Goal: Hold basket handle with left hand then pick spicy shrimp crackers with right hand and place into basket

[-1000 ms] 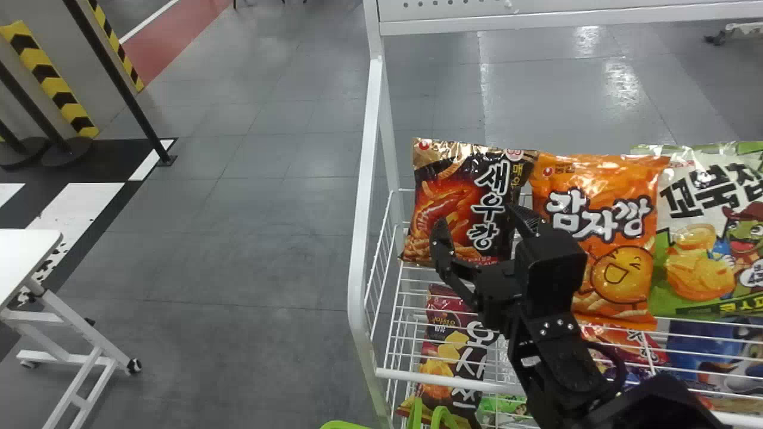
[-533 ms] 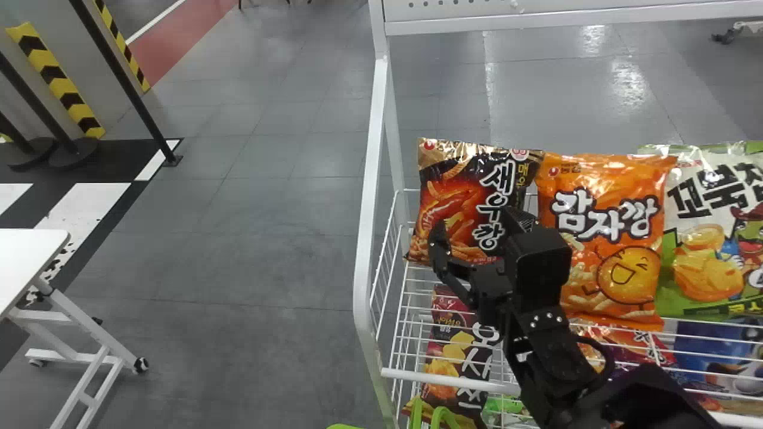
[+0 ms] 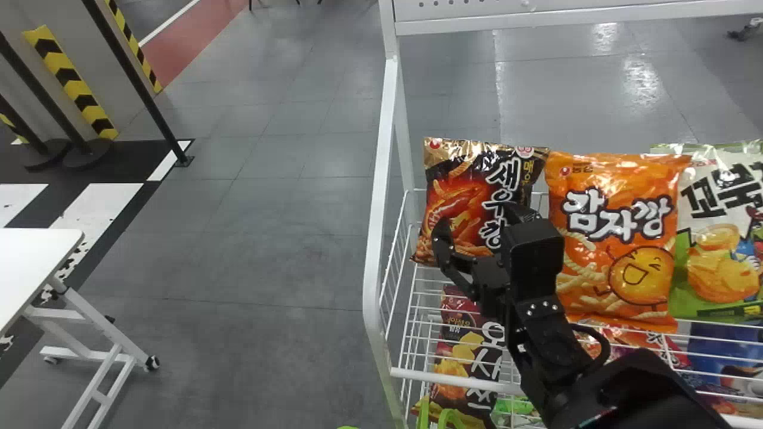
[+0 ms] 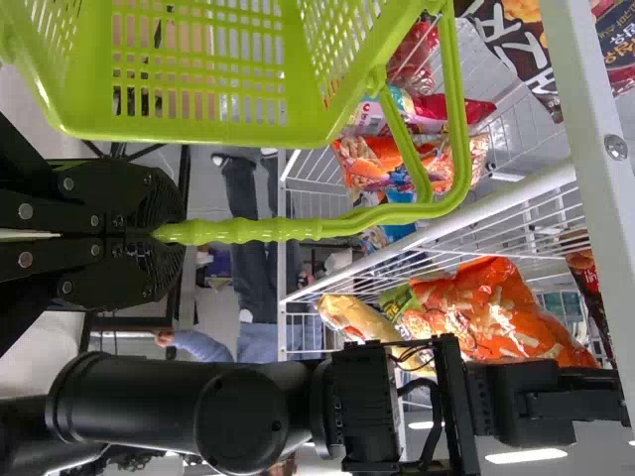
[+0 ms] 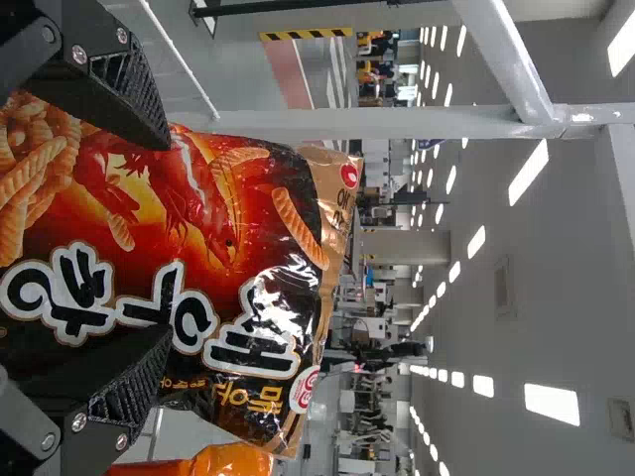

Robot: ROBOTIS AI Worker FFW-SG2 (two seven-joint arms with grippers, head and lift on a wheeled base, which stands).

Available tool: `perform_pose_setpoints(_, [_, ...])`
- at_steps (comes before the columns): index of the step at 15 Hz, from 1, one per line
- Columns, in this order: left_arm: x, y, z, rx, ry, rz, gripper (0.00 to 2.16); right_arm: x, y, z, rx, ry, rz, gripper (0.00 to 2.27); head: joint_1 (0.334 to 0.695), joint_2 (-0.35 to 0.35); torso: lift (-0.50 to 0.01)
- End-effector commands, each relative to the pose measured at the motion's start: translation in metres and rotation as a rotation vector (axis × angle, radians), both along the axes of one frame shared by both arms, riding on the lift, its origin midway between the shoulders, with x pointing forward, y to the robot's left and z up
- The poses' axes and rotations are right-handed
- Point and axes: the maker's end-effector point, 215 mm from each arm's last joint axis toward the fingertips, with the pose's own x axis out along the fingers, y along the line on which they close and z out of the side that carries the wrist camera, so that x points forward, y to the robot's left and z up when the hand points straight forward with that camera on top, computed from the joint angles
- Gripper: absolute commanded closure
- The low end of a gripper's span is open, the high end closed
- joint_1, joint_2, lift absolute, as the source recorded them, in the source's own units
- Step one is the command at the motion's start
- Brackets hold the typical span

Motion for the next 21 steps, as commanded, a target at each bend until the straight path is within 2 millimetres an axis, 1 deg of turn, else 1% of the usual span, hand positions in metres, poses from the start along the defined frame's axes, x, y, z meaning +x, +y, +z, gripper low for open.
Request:
perform_pose_setpoints(1, [0.0, -0.001, 0.0, -0.005, 0.002, 0.004, 1.9, 0.001, -0.001, -0.003, -0.001, 0.006, -0.002, 0.25, 0.695, 0.222, -0.037])
perform_pose_setpoints(3, [0.0, -0.001, -0.001, -0.007, 0.006, 0.006, 1.9, 0.002, -0.001, -0.003, 0.004, 0.009, 0.001, 0.54, 0.695, 0.222, -0.037])
perform_pose_setpoints(5, [0.001, -0.001, -0.003, -0.006, 0.009, 0.007, 1.9, 0.001, -0.001, -0.01, -0.006, 0.029, 0.005, 0.85, 0.695, 0.221, -0.037])
perform_pose_setpoints(6, [0.001, -0.001, -0.004, -0.004, 0.01, 0.007, 1.9, 0.001, -0.001, -0.012, -0.01, 0.037, 0.011, 1.09, 0.695, 0.221, -0.037])
perform_pose_setpoints(7, [0.001, -0.001, -0.004, -0.004, 0.011, 0.007, 1.9, 0.0, 0.0, -0.016, -0.014, 0.05, 0.015, 1.29, 0.695, 0.221, -0.037])
perform_pose_setpoints(9, [0.0, -0.001, -0.006, -0.007, 0.017, 0.007, 1.9, 0.0, -0.001, -0.018, -0.015, 0.056, 0.02, 1.56, 0.695, 0.223, -0.037])
perform_pose_setpoints(10, [0.0, -0.001, -0.006, -0.009, 0.018, 0.008, 1.9, -0.002, -0.001, -0.016, -0.01, 0.052, 0.021, 1.7, 0.695, 0.223, -0.037])
perform_pose_setpoints(11, [0.0, -0.001, -0.005, -0.009, 0.016, 0.007, 1.9, -0.005, -0.001, -0.012, -0.004, 0.047, 0.022, 1.8, 0.695, 0.223, -0.037])
perform_pose_setpoints(12, [-0.001, -0.001, -0.005, -0.01, 0.017, 0.007, 1.9, -0.01, -0.001, -0.007, 0.004, 0.039, 0.023, 1.86, 0.695, 0.222, -0.037])
perform_pose_setpoints(14, [-0.001, -0.002, -0.004, -0.011, 0.014, 0.005, 1.9, -0.019, -0.005, 0.004, 0.02, 0.021, 0.02, 1.86, 0.695, 0.223, -0.037])
perform_pose_setpoints(18, [-0.001, -0.005, -0.001, -0.009, 0.005, -0.004, 1.9, -0.035, -0.028, 0.023, 0.039, 0.001, 0.003, 1.86, 0.695, 0.211, -0.037])
perform_pose_setpoints(20, [-0.001, -0.007, 0.001, -0.002, -0.003, -0.012, 1.9, -0.048, -0.038, 0.033, 0.075, 0.01, 0.012, 1.86, 0.695, 0.19, -0.037])
perform_pose_setpoints(21, [-0.001, -0.008, 0.001, 0.005, -0.004, -0.015, 1.9, -0.058, -0.044, 0.039, 0.086, 0.009, 0.019, 1.86, 0.695, 0.184, -0.037])
